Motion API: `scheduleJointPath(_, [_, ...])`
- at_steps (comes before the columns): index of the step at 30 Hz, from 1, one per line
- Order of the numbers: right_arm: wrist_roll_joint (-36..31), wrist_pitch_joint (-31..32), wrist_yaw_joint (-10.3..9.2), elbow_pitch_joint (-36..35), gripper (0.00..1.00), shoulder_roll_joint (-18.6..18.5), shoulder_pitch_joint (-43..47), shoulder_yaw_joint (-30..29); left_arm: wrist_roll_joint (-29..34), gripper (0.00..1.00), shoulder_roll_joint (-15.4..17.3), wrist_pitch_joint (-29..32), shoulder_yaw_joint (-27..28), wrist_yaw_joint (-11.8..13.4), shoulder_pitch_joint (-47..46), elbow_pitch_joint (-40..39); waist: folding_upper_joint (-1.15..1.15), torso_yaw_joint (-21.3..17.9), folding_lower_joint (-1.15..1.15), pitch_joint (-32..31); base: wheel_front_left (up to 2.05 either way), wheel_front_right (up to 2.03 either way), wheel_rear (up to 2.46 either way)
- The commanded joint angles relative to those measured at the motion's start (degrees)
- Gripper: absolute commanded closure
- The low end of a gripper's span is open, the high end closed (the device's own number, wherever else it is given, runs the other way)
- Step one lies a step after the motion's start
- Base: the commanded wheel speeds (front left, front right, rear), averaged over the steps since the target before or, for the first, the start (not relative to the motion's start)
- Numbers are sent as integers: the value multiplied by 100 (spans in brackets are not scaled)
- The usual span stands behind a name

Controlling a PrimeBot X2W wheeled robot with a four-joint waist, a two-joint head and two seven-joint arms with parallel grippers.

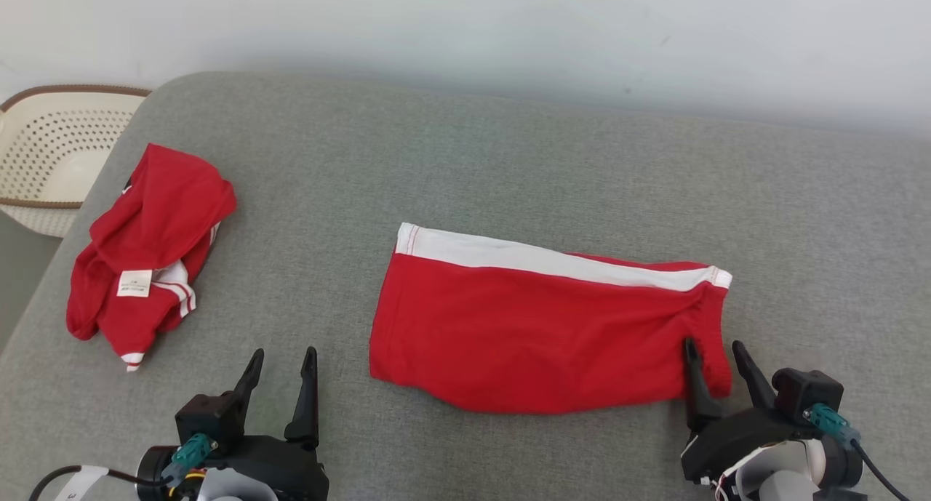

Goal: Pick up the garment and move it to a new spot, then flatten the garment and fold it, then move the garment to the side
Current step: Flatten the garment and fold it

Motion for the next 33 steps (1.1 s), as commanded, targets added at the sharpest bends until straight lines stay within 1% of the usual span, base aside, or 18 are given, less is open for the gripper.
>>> scheduleJointPath(1, [-20,-2,-6,109,0,6,-31,-65,-7,0,1,-8,14,-13,119,6,0,55,0,28,0,0,0])
scheduleJointPath(8, [44,3,-7,635,0,70,-148,-299,9,0,1,-8,20,-18,-7,-68,0,129,0,151,0,0,0])
scheduleJointPath(13, [183,16,-6,803,0,125,-244,-186,9,0,1,-8,1,-2,-23,-127,0,152,0,219,0,0,0])
scheduleJointPath(14, [241,28,-6,852,13,140,-258,-135,15,0,2,-8,-1,2,-30,-133,0,157,0,229,0,0,0])
scheduleJointPath(15, [293,33,-6,886,28,147,-269,-78,21,0,3,-8,-1,4,-37,-143,0,161,0,239,0,0,0])
scheduleJointPath(16, [338,36,-3,910,68,146,-302,-33,27,0,2,-8,-3,3,-46,-150,0,164,0,247,0,0,0])
scheduleJointPath(17, [376,36,-3,922,100,129,-316,-4,29,0,1,-8,1,-2,-57,-154,0,168,0,252,0,0,0])
scheduleJointPath(22, [546,26,-7,853,100,16,-307,14,75,0,2,-8,15,-24,-87,-185,0,162,0,249,0,0,0])
scheduleJointPath(29, [713,1,-8,692,100,-253,-263,-212,218,0,0,-8,-148,-45,-33,-305,0,27,0,177,0,0,0])
scheduleJointPath(33, [744,-1,-8,731,100,-544,-332,-239,334,0,1,-8,-246,-30,27,-350,0,-127,0,156,0,0,0])
